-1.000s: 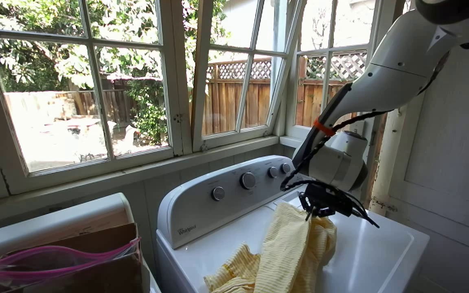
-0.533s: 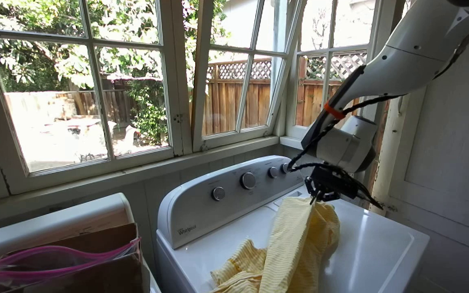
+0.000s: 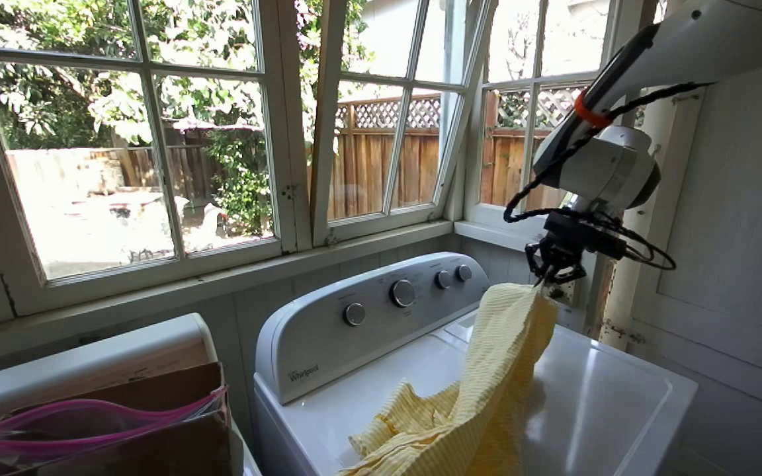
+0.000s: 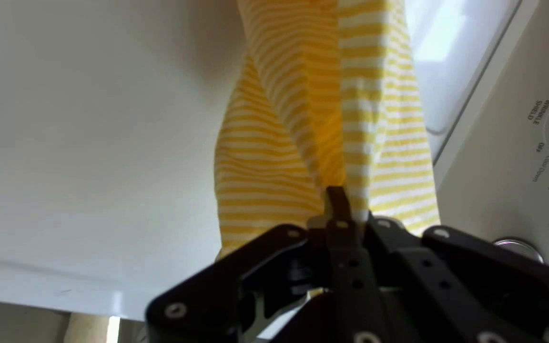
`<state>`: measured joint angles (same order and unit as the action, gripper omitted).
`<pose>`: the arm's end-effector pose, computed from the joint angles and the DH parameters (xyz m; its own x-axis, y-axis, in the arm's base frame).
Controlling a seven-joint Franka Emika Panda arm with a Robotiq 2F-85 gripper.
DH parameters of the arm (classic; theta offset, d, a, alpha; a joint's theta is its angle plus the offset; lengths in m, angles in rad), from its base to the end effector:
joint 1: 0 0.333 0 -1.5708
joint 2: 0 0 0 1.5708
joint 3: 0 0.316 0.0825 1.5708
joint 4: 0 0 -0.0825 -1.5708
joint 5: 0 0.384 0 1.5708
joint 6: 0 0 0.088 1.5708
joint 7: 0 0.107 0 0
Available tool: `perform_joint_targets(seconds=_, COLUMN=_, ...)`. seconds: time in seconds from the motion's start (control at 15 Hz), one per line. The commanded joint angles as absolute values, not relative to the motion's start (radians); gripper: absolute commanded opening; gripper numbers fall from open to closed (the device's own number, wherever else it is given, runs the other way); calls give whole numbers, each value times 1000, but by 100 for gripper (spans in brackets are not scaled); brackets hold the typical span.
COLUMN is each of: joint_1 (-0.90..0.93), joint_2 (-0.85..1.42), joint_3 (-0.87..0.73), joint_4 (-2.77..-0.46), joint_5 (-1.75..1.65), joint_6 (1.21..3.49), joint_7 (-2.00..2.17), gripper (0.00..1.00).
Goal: Unfold the yellow towel.
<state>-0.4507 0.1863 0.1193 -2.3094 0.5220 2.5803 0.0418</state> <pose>0.4999 -0.1810 0.2712 0.6901 -0.7237 -0.0049 -0.6868 -0.6527 -0.3198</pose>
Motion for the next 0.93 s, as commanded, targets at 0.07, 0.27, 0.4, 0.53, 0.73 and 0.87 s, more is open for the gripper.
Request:
perform_joint_targets(seconds=0.07, joint_1=-307, joint_2=114, joint_3=-96, joint_4=-2314, joint_5=220, joint_6=2426, joint_7=219, gripper=0)
perform_joint_targets(seconds=0.27, joint_1=-258, joint_2=133, joint_3=-157, joint_4=-2287, joint_5=35, joint_6=2324, joint_7=312, gripper=0)
perform_joint_targets(seconds=0.4, joint_1=-234, joint_2=152, joint_3=-174, joint_4=-2279, joint_5=-31, joint_6=2285, joint_7=345, gripper=0)
perform_joint_targets(seconds=0.53, joint_1=-213, joint_2=168, joint_3=-188, joint_4=-2277, joint_5=-94, joint_6=2277, joint_7=394, gripper=0)
perform_joint_targets(seconds=0.73, joint_1=-180, joint_2=203, joint_3=-217, joint_4=-2274, joint_5=-224, joint_6=2297, joint_7=514, gripper=0)
perform_joint_targets(seconds=0.87, joint_1=-164, joint_2=220, joint_3=-232, joint_4=-2269, joint_5=-271, joint_6=2293, joint_7=567, gripper=0)
